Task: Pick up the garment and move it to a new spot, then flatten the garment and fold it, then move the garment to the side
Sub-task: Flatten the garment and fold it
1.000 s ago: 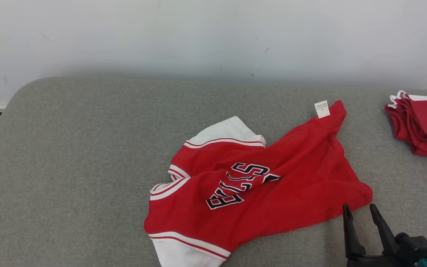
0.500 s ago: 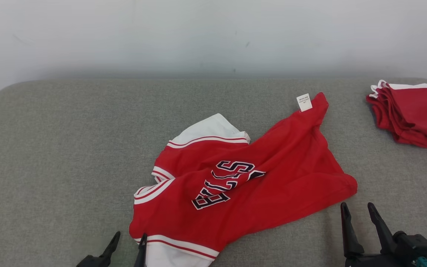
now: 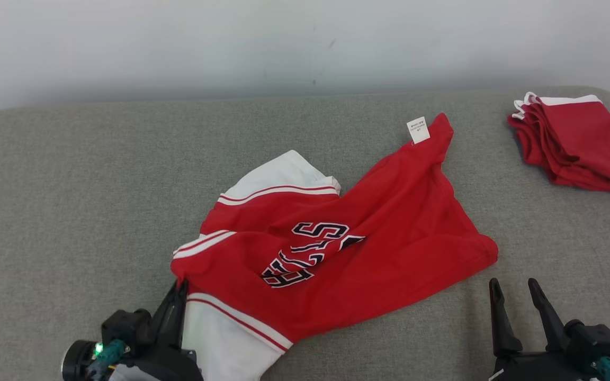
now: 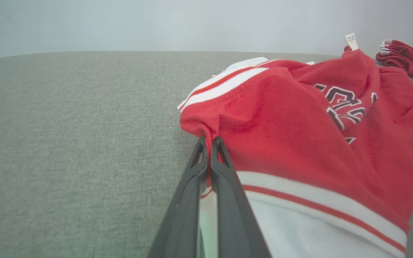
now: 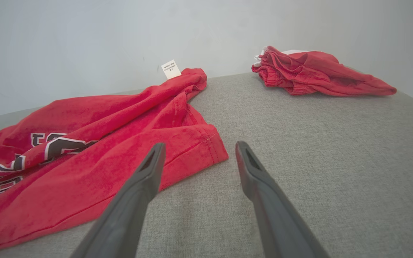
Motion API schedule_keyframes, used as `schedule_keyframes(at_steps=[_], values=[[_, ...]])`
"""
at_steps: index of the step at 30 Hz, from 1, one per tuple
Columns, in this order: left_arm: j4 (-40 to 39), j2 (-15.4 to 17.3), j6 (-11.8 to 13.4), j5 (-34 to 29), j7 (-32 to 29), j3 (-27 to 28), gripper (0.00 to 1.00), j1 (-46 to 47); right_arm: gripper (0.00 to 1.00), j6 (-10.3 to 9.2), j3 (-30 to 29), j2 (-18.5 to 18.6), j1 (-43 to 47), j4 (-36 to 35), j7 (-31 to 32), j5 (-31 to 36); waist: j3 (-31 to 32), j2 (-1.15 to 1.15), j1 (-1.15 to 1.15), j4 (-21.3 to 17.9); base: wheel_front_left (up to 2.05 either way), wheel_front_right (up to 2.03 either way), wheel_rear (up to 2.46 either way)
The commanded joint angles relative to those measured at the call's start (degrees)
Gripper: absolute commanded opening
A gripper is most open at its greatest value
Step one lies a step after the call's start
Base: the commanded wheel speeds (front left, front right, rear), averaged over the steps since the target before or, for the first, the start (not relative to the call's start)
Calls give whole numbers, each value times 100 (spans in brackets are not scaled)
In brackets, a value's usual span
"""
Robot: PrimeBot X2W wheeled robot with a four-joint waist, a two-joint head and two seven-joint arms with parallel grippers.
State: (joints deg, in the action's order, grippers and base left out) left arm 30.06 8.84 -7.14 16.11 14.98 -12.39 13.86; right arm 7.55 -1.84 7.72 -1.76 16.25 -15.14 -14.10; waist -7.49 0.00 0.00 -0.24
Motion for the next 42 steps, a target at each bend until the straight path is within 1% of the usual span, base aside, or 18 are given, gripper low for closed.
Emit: schedule_keyframes(at_steps=[1, 6, 8, 13, 14, 23, 28, 35, 42], values=[[-26, 33, -29, -56, 19, 34, 0, 130, 100, -12, -12, 22, -58, -10, -3, -22, -31, 0, 0, -26, 0, 0, 0], [90, 135, -34, -179, 19, 117, 0, 415, 100, -12, -4, 0, -161, 14, -3, 15, -71, 0, 0, -69, 0, 0, 0], [187, 196, 7, -296, 20, 152, 0, 481, 100, -12, 13, -39, -178, 21, -3, 58, -72, 0, 0, -85, 0, 0, 0], [199, 81, -8, -325, 20, 234, 0, 440, 100, -12, -12, -41, -159, 62, -3, 45, -10, 0, 0, -48, 0, 0, 0], [109, -58, -29, -260, 20, 262, 100, 265, 100, -12, -51, -45, -27, 100, -3, 22, 116, 0, 0, 67, 0, 0, 0], [-465, -152, -27, -229, 19, 559, 100, -629, 100, -12, -60, -58, 136, 128, -4, 17, 402, 0, 0, 340, 0, 0, 0], [-611, -196, -30, -250, 19, 633, 100, -1028, 100, -12, -57, -54, 212, 133, -3, -4, 466, 0, 0, 475, 0, 0, 0], [-299, -285, -33, -278, 19, 459, 100, -1107, 100, -12, -13, -47, 199, 179, -3, -20, 499, 0, 0, 574, 0, 0, 0], [170, -394, -35, -267, 19, 200, 100, -885, 100, -12, 60, -3, 169, 218, -3, -49, 524, 0, 0, 453, 0, 0, 0]])
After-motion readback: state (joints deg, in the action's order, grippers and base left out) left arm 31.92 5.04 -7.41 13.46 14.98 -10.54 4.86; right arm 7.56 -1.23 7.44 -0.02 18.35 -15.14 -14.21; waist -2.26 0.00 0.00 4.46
